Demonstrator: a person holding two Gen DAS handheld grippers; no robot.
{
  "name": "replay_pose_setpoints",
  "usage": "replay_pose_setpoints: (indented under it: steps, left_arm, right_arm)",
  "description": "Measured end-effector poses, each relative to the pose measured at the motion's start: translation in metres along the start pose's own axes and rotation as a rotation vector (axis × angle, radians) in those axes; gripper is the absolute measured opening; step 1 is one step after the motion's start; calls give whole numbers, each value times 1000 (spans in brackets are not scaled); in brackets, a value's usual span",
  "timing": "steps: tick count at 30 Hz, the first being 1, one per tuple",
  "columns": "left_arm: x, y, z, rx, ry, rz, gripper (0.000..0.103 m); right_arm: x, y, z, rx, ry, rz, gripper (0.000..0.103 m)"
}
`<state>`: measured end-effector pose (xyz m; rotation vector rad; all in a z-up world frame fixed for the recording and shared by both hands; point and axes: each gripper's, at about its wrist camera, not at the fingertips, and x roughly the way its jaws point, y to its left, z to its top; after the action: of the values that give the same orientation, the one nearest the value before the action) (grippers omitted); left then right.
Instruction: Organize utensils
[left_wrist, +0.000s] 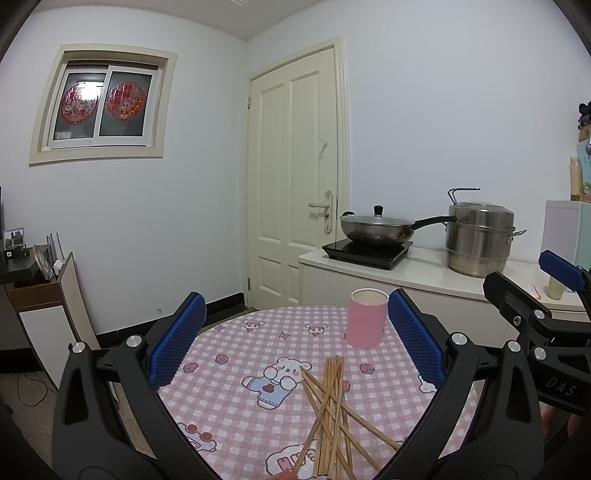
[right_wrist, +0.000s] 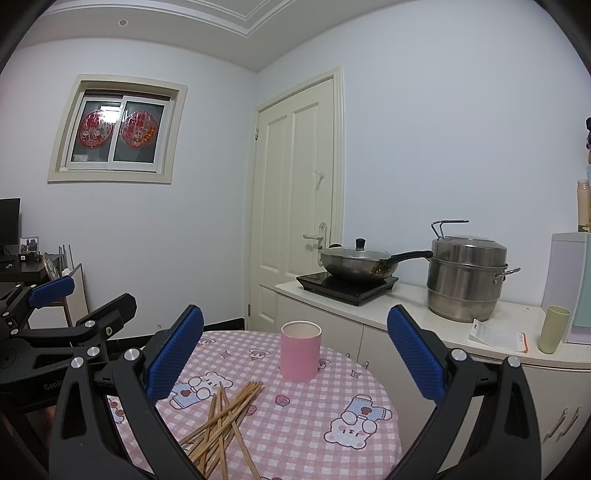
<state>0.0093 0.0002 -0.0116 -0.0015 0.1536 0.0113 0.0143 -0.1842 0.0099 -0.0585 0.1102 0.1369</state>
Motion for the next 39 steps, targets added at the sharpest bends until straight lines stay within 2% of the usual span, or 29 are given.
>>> replay_pose_setpoints:
  steps: [20,39]
  left_arm:
    - [1,0,-2,0,8,2,97]
    - [13,-4,-8,15,52,13,97]
  right_arm:
    - [1,0,-1,-1,2,-3,96]
    - [12,-3,-9,8,41,6,96]
